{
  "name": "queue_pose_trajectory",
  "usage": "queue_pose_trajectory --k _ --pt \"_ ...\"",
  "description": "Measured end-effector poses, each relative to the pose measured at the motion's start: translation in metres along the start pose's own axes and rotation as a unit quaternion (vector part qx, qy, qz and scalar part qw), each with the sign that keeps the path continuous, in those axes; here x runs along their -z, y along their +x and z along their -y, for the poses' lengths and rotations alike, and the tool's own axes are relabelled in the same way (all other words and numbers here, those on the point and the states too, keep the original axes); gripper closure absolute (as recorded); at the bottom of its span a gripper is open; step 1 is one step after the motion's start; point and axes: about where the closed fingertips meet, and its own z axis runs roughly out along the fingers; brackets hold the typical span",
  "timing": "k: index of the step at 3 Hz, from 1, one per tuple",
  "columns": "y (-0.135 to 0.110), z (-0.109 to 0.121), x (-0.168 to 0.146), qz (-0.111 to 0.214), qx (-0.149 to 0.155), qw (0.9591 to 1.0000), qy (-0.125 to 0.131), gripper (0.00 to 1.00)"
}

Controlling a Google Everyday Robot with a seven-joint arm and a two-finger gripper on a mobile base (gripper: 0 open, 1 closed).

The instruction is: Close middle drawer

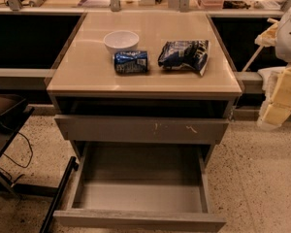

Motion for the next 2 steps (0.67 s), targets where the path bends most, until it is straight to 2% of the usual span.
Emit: queue_pose_trajectory --k 1,2 --pt "0.000 0.000 0.000 0.000 0.000 1.0000 0.000 0.00" --pt "0.002 -0.014 -0.014 0.010 -0.001 0.9999 0.005 0.00"
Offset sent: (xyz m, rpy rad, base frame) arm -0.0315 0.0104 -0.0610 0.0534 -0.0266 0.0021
